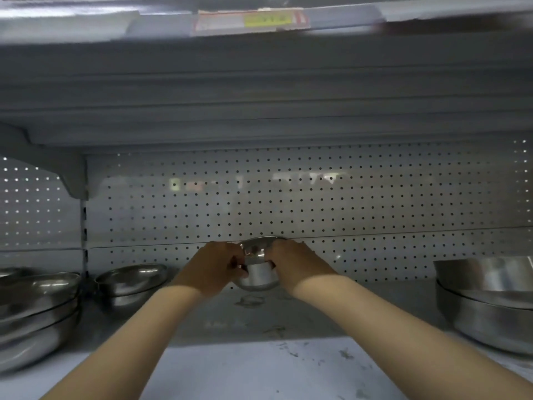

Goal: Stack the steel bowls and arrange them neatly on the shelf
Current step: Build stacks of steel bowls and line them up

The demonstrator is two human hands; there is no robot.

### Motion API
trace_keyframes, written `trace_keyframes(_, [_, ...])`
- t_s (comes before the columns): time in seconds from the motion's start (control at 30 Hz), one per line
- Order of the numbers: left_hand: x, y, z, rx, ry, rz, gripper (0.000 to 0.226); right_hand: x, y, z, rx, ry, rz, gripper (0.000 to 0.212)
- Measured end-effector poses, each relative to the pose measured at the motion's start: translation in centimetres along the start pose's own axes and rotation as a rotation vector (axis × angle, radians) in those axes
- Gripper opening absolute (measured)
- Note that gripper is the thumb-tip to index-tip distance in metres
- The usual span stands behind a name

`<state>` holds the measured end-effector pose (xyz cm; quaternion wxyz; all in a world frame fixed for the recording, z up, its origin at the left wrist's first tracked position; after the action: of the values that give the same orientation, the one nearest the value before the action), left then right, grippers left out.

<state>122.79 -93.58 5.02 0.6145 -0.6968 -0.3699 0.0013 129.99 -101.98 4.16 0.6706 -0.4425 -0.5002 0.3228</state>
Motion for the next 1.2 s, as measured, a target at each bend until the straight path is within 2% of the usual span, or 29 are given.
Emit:
trace_keyframes(0.1, [-0.2,0.6,2.1,-0.022,-0.017,0.039,0.012,0.5,1.6,1.3,0.044,-0.086,-0.018,0.04])
trace_keyframes(0.23, [-0.2,2.0,3.0,-0.014,-0.012,0.094,0.004,0.4,3.8,0.8,0.068,-0.113,-0.012,0.046])
trace_keyframes(0.47, [0.2,2.9,3.2,-0.018,-0.021,0.117,0.013,0.6,4.6,0.0,0.166,-0.091,-0.058,0.039])
trace_keyframes(0.83, [0.1,3.5,3.4,-0.114,-0.012,-0.004,0.004,0.0,4.6,0.2,0.073,-0.13,-0.062,0.043])
trace_keyframes(1.07, [0.2,3.6,3.8,-0.139,-0.023,-0.024,0.013,0.2,5.9,-0.1,0.037,-0.106,0.015,0.049])
trace_keyframes(1.2, [0.1,4.4,4.0,-0.086,-0.032,0.034,0.022,0.0,6.3,-0.1,0.034,-0.088,0.101,0.056])
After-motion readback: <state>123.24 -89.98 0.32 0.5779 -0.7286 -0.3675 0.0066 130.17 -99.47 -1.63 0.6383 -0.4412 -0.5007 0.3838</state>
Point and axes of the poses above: each hand's wrist, its own x-axis towards the middle knuckle, its own y-axis out of the palm, z = x × y, the point moved 9 cm from there along x, towards the middle knuckle, and after that the axes turned 9 degrees about -y, right-handed, at the moved point
